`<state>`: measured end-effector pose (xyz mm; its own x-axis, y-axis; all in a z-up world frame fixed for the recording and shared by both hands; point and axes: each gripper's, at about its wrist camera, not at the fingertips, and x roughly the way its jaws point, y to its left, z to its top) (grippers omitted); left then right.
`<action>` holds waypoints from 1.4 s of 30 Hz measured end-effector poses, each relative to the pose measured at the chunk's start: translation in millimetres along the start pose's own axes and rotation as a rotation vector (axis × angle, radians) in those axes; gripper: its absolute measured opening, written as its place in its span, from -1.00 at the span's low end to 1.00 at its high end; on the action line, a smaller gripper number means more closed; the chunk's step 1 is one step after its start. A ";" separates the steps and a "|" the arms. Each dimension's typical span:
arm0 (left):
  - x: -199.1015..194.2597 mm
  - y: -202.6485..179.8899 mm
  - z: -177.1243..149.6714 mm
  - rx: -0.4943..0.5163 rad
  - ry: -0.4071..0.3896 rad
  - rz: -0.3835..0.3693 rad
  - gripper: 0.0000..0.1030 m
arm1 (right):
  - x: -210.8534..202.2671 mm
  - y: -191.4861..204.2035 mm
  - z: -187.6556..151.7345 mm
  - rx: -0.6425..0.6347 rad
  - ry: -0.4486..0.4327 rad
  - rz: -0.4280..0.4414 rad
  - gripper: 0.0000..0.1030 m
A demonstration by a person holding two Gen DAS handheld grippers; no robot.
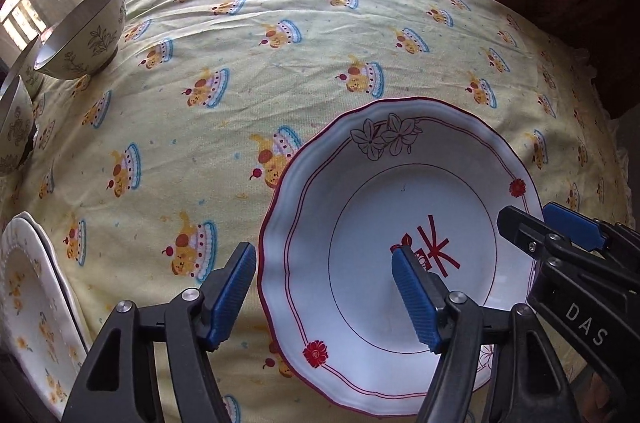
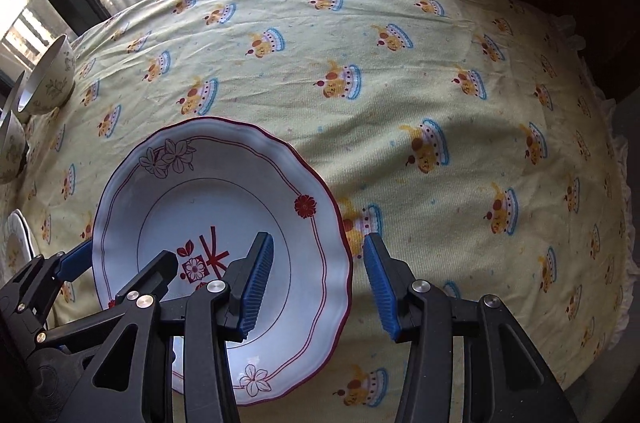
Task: Organize plates and bowls
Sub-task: 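Carry the red-trimmed dish with both grippers over the stacked plates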
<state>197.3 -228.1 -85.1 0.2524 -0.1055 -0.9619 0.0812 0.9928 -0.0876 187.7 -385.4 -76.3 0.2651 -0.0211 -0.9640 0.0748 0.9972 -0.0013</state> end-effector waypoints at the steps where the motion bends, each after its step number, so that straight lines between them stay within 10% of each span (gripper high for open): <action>1: 1.2 1.1 2.6 -0.021 0.002 0.001 0.39 | 0.9 0.9 1.1 -0.014 0.004 -0.007 -0.01; 42: -20.9 -12.9 -20.9 0.014 0.034 -0.010 0.15 | -19.8 -3.8 -24.1 0.078 0.037 -0.029 -0.09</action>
<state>170.8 -237.5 -69.3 0.2188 -0.1135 -0.9691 0.0975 0.9908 -0.0940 159.0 -387.1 -63.6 0.2257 -0.0456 -0.9731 0.1571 0.9875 -0.0099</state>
